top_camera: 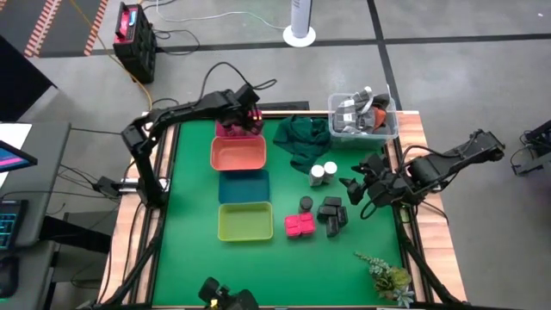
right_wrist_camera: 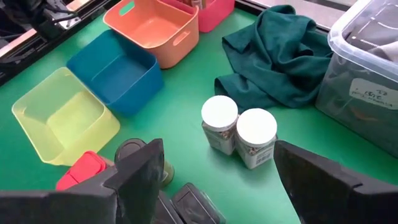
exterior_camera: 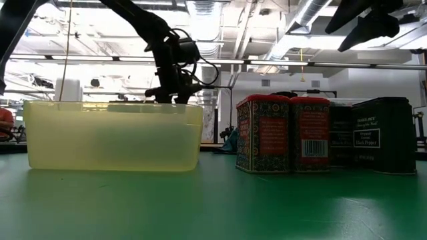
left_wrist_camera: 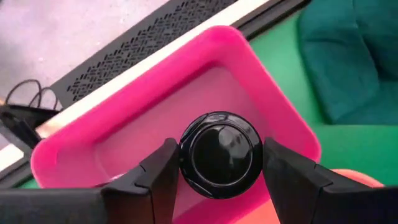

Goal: Sort spices by type
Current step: Put the top black spice bottle into the pink bin, then put the black spice bottle into the pink bin

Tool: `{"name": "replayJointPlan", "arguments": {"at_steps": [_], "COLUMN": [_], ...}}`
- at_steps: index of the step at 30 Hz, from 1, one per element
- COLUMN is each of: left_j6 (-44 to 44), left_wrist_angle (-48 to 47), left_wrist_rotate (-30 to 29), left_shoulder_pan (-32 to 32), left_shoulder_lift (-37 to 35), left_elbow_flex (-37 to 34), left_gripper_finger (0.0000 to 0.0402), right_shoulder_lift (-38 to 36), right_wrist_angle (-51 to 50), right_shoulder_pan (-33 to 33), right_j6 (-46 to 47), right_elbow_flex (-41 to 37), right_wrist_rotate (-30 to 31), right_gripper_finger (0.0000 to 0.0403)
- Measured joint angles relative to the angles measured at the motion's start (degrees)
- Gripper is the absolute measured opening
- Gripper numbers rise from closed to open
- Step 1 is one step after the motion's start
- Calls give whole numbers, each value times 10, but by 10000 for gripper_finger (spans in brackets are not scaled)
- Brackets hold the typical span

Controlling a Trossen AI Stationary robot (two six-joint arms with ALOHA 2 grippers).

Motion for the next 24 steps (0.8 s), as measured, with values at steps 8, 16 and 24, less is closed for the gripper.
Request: {"name": "replayJointPlan", "arguments": {"at_steps": [8,16,24], "left_j6": [16,41,136], "left_wrist_angle": [-15,-17,13], "left_wrist_rotate": [-10,-46,-11], "left_shoulder_pan": [1,1,-50], "left_shoulder_lift": [2,-31,-131], "left_elbow_flex": [-6,-6,-5], "left_gripper_finger": [250,294,294], "right_shoulder_lift": [0,0,0], "right_wrist_angle": [0,1,1], "right_shoulder_pan": [0,0,0], "right_j6": [-3,-5,-26], "right_elbow_flex": [0,0,0], "right_wrist_rotate": [-1,-7,-7], "right_gripper_finger": [327,327,327]}}
